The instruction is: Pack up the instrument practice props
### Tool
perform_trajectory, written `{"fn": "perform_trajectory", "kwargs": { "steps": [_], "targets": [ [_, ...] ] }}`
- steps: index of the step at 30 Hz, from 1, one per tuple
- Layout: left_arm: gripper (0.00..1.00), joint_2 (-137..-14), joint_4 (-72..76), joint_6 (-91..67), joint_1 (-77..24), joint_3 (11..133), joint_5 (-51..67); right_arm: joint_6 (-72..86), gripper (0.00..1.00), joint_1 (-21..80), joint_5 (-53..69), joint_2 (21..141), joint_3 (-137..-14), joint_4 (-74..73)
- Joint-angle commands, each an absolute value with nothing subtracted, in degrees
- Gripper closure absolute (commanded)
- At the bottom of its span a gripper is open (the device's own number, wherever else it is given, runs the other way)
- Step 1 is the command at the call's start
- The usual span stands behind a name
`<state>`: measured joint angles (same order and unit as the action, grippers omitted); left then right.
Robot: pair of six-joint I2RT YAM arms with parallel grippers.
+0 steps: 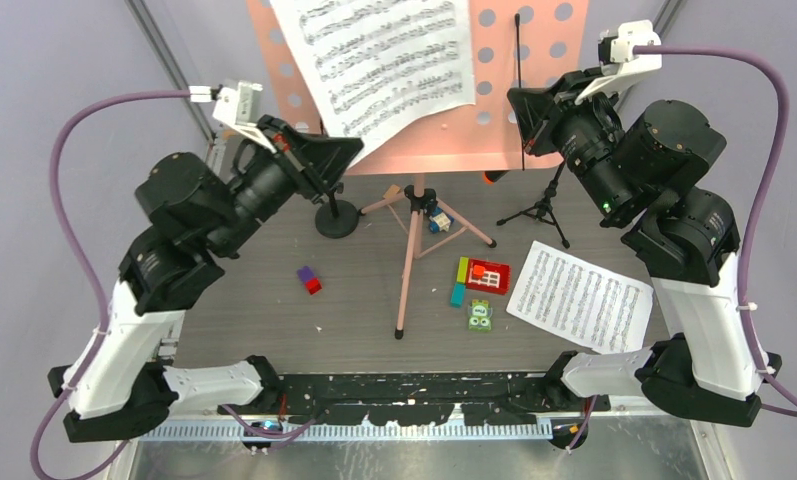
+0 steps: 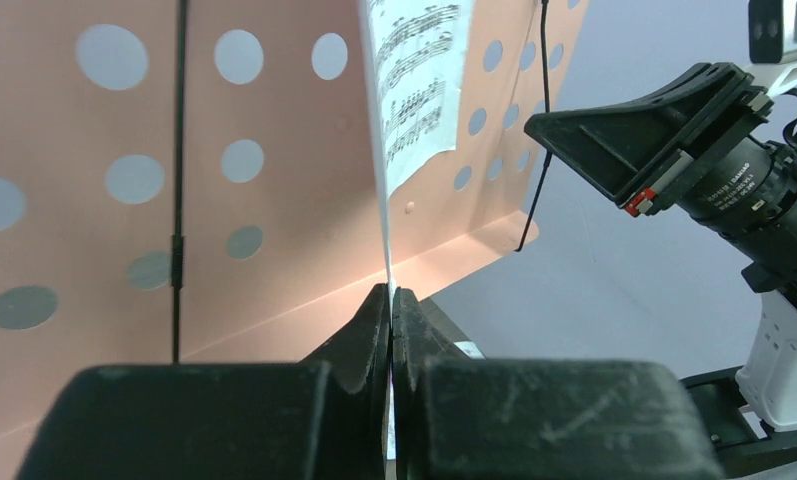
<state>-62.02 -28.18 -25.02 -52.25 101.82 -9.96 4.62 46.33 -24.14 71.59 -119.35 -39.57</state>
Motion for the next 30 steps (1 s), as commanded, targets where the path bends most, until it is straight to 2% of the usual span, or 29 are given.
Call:
{"fn": "perform_trajectory", "kwargs": {
  "steps": [1,11,13,19,23,30],
  "targets": [
    [1.0,-59.2,-32.9,-22.4,-52.0,104.1,-12.0,3.8,0.84,46.4,-24.1,71.3,-118.4,-40.7],
    [1.0,-57.4,-41.3,-18.9,-52.0,108.6,-4.6,3.9,0.38,46.3,-23.9,67.0,-115.9,-39.4],
    [1.0,-57.3,-41.8,-18.9,-52.1,108.3,-2.7,4.2,0.32,46.4,-22.6,64.6,-114.3,-38.9],
    [1.0,-56.6,-43.5,-19.4,-52.0,106.1,4.4,7.8,0.21,46.4,-14.9,55.7,-109.9,-41.3],
    [1.0,-54.3,-44.0,-21.5,-52.1,102.7,8.5,11.4,0.17,46.4,-7.5,51.1,-104.9,-43.6],
    [1.0,-45.4,-42.5,-30.8,-52.1,88.5,9.9,17.7,0.16,46.4,-12.1,41.7,-93.1,-42.8]
  ]
}}
